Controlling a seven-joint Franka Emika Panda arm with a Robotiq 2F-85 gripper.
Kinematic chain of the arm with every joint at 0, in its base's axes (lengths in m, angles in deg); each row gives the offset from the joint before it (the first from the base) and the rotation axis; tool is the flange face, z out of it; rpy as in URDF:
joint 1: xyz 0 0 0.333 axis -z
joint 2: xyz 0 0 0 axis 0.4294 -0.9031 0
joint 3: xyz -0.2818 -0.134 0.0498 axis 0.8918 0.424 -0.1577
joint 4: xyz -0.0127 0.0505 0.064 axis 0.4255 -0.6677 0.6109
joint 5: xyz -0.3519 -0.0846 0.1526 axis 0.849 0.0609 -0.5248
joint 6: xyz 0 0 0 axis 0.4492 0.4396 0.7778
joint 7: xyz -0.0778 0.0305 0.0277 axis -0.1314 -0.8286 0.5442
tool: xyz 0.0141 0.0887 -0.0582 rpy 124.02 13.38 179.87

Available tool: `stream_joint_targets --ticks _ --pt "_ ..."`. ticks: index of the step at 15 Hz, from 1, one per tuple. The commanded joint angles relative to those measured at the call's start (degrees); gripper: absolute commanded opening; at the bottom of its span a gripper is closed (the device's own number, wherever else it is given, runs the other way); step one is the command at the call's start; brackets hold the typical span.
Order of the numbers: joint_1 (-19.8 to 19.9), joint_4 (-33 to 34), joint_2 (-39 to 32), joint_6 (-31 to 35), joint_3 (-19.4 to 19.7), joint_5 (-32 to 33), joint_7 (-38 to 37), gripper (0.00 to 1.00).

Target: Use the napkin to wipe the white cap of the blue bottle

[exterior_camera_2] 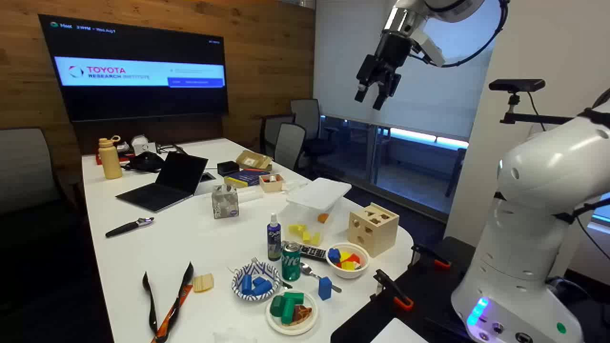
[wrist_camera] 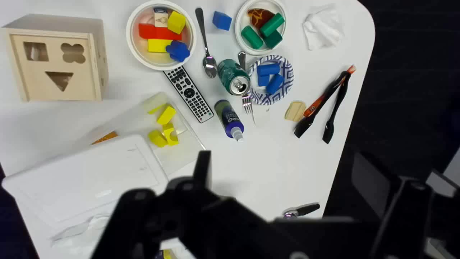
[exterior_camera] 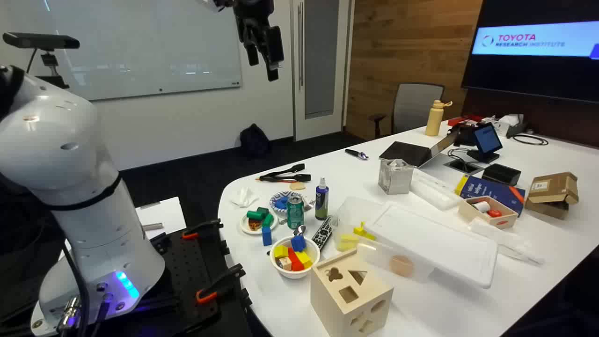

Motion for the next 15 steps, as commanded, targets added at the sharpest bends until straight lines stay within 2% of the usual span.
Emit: stream_joint_targets --ticks 1,5,9,12,15 --pt "1.1 0.1 -0.2 -0.2 -0.8 -0.7 0.6 1.0" --pt "1.1 0.1 -0.2 -0.2 -0.8 -0.7 0.6 1.0" --pt "-0.4 -2.6 -4.5 5.2 -4.1 -2.4 -1.7 1.0" --pt "-2.4 -6.4 -8.8 12.3 -9.9 -5.7 -6.0 1.0" --pt "-7.0 -8.5 -16.4 23.0 -15.9 -10.5 -10.1 1.0"
